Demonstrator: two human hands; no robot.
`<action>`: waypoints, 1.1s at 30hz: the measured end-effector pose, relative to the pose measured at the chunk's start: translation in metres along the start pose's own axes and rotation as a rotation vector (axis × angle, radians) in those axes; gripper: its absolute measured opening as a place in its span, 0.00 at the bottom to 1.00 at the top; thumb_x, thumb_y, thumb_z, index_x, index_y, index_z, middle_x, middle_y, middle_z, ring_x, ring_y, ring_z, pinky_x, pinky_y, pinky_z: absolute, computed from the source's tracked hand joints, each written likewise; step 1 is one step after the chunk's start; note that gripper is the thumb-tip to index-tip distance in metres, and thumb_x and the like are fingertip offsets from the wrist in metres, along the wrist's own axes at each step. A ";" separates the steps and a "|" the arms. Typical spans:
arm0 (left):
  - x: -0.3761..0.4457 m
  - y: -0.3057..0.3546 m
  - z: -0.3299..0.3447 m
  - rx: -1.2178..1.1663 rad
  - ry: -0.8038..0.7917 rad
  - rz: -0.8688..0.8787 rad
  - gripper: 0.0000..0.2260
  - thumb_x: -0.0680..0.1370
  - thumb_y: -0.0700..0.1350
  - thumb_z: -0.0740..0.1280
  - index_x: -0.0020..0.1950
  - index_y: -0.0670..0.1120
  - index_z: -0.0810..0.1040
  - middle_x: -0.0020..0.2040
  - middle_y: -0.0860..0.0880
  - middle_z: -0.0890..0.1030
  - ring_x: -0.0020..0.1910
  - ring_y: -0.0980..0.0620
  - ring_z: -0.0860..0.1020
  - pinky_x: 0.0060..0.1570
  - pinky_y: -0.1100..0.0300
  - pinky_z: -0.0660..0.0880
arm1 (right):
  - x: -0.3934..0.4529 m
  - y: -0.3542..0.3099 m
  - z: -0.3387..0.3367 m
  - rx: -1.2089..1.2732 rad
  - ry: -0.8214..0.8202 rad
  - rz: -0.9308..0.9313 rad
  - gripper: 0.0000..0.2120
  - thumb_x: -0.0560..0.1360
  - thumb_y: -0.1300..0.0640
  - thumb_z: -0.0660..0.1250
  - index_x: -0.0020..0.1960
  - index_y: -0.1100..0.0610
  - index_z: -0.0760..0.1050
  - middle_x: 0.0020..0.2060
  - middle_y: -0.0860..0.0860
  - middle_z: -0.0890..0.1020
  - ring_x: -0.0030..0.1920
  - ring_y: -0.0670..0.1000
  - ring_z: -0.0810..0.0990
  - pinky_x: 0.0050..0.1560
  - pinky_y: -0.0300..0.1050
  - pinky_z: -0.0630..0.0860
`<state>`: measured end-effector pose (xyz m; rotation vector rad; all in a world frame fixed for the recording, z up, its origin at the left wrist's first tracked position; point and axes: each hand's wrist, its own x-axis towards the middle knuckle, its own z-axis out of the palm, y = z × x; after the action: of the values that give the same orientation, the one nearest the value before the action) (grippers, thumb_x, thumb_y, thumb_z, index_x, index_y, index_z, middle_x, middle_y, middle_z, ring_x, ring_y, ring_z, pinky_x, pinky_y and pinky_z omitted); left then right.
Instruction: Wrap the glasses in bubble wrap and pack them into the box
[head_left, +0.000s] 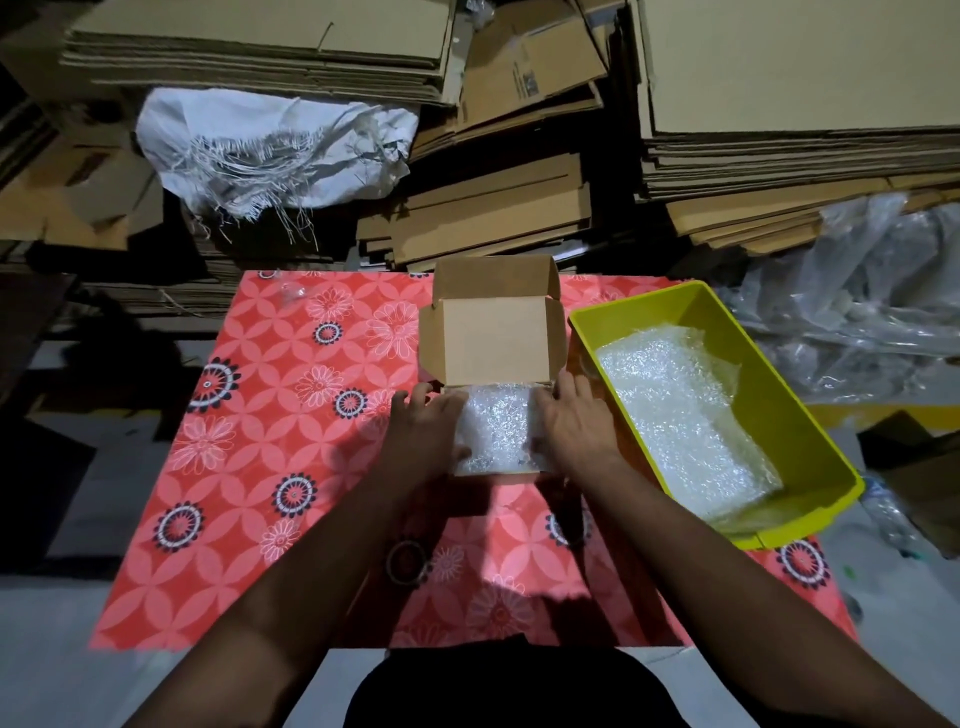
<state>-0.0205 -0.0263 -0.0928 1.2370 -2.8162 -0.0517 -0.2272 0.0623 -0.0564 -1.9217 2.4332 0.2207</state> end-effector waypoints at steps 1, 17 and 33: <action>0.001 0.000 -0.001 0.014 0.012 0.016 0.37 0.58 0.62 0.80 0.63 0.49 0.77 0.57 0.52 0.83 0.58 0.43 0.77 0.57 0.47 0.67 | 0.002 0.002 0.003 0.011 -0.031 0.019 0.38 0.65 0.34 0.74 0.66 0.53 0.68 0.59 0.55 0.70 0.60 0.56 0.69 0.49 0.49 0.76; 0.008 0.001 -0.010 0.144 -0.055 0.059 0.41 0.56 0.73 0.73 0.61 0.49 0.75 0.60 0.51 0.78 0.60 0.45 0.73 0.60 0.47 0.62 | 0.021 0.010 -0.005 -0.023 -0.325 -0.042 0.34 0.75 0.42 0.68 0.73 0.57 0.63 0.69 0.60 0.62 0.67 0.62 0.66 0.66 0.54 0.72; 0.007 0.006 -0.009 0.259 -0.089 -0.049 0.42 0.51 0.73 0.75 0.54 0.46 0.79 0.60 0.43 0.75 0.60 0.43 0.69 0.56 0.49 0.66 | 0.007 0.003 -0.017 -0.034 -0.187 0.097 0.18 0.77 0.56 0.65 0.66 0.57 0.73 0.62 0.55 0.74 0.55 0.57 0.83 0.42 0.45 0.72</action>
<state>-0.0289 -0.0280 -0.0828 1.3863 -2.9418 0.2708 -0.2307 0.0539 -0.0397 -1.7101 2.4155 0.4275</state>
